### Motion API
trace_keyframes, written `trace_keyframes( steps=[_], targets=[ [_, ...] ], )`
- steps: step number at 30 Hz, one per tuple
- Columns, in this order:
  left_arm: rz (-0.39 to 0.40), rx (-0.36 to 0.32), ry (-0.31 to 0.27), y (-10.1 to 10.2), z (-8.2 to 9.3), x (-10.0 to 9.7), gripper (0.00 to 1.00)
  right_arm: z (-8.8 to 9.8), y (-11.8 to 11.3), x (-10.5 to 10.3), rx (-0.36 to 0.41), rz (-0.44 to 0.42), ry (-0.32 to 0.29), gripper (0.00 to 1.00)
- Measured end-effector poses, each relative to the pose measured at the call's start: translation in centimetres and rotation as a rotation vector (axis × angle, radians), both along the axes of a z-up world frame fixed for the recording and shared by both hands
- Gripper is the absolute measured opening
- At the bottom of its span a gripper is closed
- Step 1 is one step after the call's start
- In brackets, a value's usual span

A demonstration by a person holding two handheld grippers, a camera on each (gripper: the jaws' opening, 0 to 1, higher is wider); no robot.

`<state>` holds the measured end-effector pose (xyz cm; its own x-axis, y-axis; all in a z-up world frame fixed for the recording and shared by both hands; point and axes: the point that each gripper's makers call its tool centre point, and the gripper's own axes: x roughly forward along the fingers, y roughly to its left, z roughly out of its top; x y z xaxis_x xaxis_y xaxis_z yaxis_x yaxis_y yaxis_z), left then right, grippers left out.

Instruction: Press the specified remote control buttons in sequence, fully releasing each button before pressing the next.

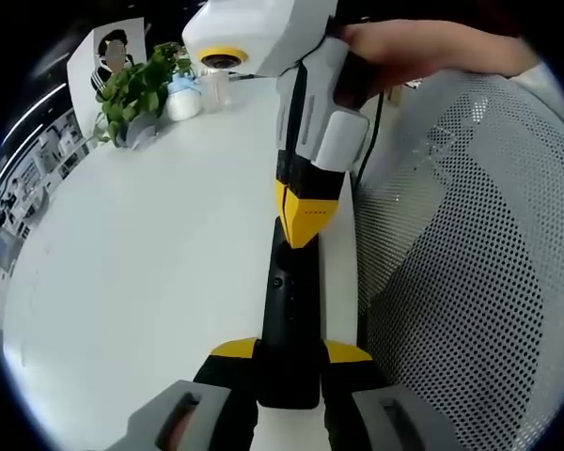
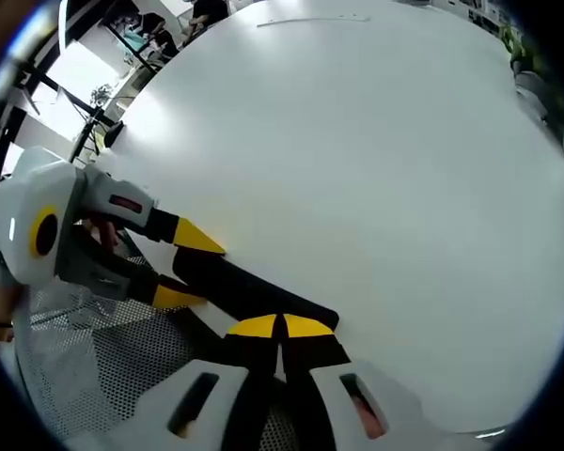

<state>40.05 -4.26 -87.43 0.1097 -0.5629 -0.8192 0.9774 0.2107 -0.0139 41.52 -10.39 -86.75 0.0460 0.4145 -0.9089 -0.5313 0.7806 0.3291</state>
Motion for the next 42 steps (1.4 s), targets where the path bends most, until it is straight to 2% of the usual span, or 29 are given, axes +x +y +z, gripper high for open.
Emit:
trace_keyframes(
  steps=[10, 22, 27, 30, 34, 36, 42],
  targets=[
    [0.012, -0.01, -0.002, -0.1, 0.0, 0.0, 0.25, 0.1, 0.1, -0.1, -0.02, 0.05, -0.019, 0.0],
    [0.011, -0.013, -0.002, -0.1, 0.0, 0.0, 0.25, 0.1, -0.1, 0.0, -0.011, 0.034, -0.012, 0.0],
    [0.013, -0.015, -0.002, -0.1, 0.0, 0.0, 0.25, 0.3, 0.2, 0.1, -0.04, 0.083, -0.048, 0.0],
    [0.012, -0.015, -0.002, -0.1, 0.0, 0.0, 0.25, 1.1, 0.7, 1.1, 0.009, 0.048, -0.088, 0.0],
    [0.011, -0.014, -0.002, -0.1, 0.0, 0.0, 0.25, 1.5, 0.9, 1.8, 0.059, 0.0, -0.093, 0.0],
    [0.01, -0.014, -0.002, -0.1, 0.0, 0.0, 0.25, 1.5, 1.1, 1.6, 0.075, -0.011, -0.074, 0.0],
    [0.01, -0.015, -0.002, -0.1, 0.0, 0.0, 0.25, 0.8, 1.1, 1.2, 0.032, 0.029, -0.082, 0.0]
  ],
)
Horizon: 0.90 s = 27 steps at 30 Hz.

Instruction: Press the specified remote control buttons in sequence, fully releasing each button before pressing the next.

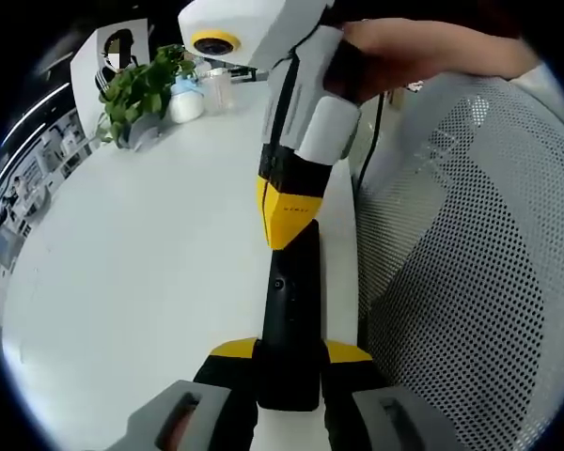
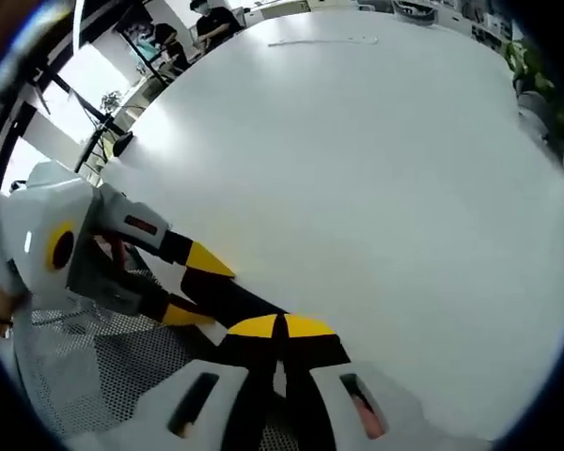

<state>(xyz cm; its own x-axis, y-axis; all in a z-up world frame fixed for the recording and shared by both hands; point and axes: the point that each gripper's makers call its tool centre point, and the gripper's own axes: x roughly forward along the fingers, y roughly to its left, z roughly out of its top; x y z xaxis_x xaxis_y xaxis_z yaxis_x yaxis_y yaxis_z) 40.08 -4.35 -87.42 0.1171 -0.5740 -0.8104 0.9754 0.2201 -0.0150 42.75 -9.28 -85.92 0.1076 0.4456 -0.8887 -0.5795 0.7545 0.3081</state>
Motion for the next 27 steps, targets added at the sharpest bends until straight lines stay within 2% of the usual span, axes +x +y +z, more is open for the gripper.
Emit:
trace_keyframes(
  steps=[8, 14, 15, 23, 27],
  targets=[
    [-0.001, 0.0, 0.0, -0.01, 0.0, 0.02, 0.25, -0.54, 0.17, -0.23, -0.018, 0.026, 0.0, 0.0],
    [-0.001, 0.001, 0.0, -0.01, -0.01, 0.03, 0.25, -0.91, -0.16, -0.16, -0.073, 0.072, -0.036, 0.0],
    [-0.001, 0.001, -0.001, -0.01, -0.01, 0.04, 0.25, -0.8, 0.04, 0.03, -0.065, 0.077, -0.057, 0.0],
    [-0.004, 0.001, -0.001, -0.06, 0.0, 0.07, 0.25, -0.99, 0.06, 0.01, -0.093, 0.124, -0.109, 0.0],
    [-0.001, -0.001, 0.0, -0.11, -0.01, 0.1, 0.25, -0.96, -0.03, 0.15, -0.079, 0.109, -0.104, 0.0]
  ],
)
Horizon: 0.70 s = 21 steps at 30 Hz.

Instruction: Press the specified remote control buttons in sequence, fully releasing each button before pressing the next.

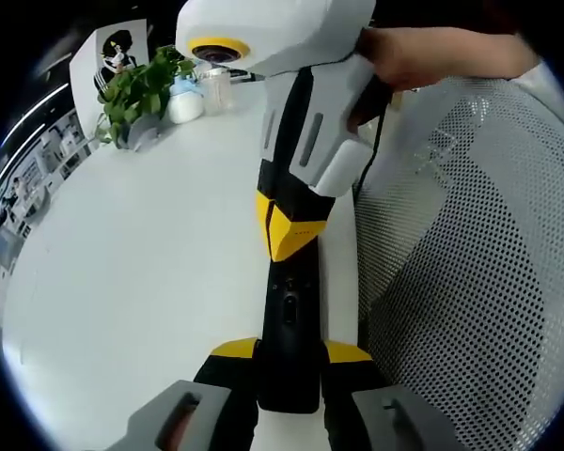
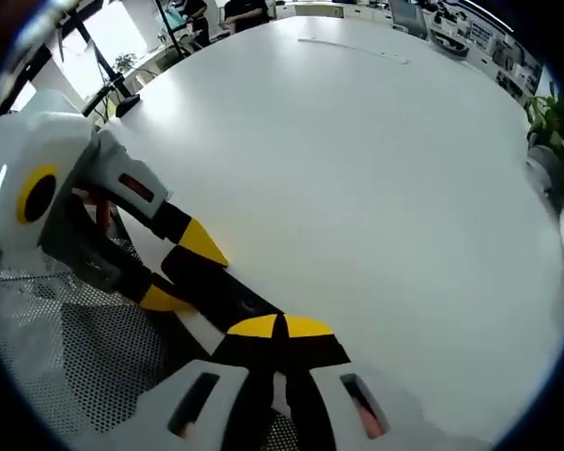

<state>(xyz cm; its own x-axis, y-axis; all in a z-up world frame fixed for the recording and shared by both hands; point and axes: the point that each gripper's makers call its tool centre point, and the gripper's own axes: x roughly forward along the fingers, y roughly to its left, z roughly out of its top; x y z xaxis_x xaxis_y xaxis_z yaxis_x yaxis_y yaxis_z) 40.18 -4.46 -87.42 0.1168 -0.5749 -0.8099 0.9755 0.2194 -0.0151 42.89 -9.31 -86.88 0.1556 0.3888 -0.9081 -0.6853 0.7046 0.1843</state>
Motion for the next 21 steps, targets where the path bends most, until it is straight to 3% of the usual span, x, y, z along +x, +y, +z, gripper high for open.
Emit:
trace_keyframes(
  steps=[21],
  targets=[
    [0.004, 0.0, -0.002, -0.07, 0.02, 0.04, 0.24, -0.02, 0.03, 0.09, 0.011, -0.03, 0.018, 0.0]
  ],
)
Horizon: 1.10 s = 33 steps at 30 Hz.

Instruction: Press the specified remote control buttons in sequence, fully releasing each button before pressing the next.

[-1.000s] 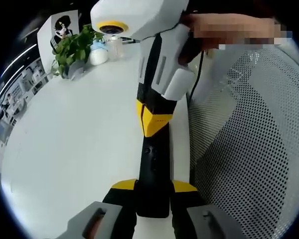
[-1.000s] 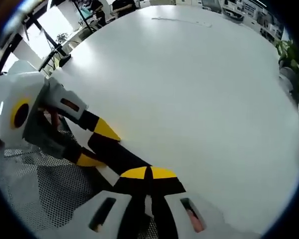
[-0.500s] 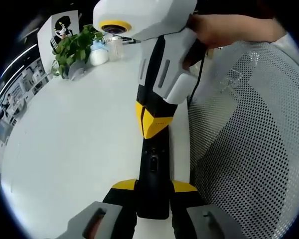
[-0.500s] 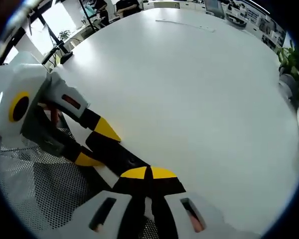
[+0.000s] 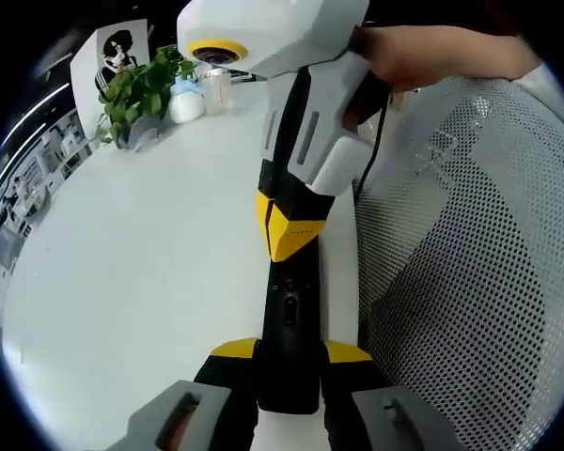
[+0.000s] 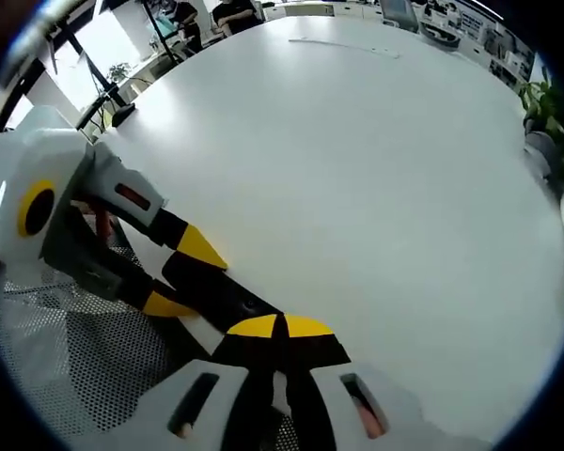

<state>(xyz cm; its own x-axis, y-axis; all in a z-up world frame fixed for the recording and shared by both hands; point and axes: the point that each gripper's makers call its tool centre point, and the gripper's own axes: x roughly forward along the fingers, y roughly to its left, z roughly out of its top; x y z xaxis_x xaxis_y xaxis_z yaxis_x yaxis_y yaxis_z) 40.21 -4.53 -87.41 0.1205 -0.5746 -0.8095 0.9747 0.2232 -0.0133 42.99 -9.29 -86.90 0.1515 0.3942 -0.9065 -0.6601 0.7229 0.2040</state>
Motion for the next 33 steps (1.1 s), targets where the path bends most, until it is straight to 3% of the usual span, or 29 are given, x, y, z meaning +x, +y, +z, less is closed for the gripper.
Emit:
trace_keyframes(
  steps=[7, 13, 23, 33],
  targets=[
    [0.003, 0.0, 0.001, 0.0, 0.0, 0.0, 0.24, 0.1, 0.2, -0.2, -0.041, 0.064, -0.029, 0.0],
    [0.002, 0.001, -0.001, 0.0, 0.0, 0.0, 0.24, 0.4, 0.8, -1.1, 0.02, 0.04, 0.048, 0.0],
    [0.005, -0.001, 0.0, 0.0, 0.0, 0.0, 0.24, 0.4, 0.9, -1.3, 0.005, 0.06, 0.039, 0.0],
    [0.005, -0.003, 0.001, 0.0, 0.0, -0.1, 0.25, 0.3, 1.1, -2.2, 0.014, 0.063, 0.083, 0.0]
  ],
)
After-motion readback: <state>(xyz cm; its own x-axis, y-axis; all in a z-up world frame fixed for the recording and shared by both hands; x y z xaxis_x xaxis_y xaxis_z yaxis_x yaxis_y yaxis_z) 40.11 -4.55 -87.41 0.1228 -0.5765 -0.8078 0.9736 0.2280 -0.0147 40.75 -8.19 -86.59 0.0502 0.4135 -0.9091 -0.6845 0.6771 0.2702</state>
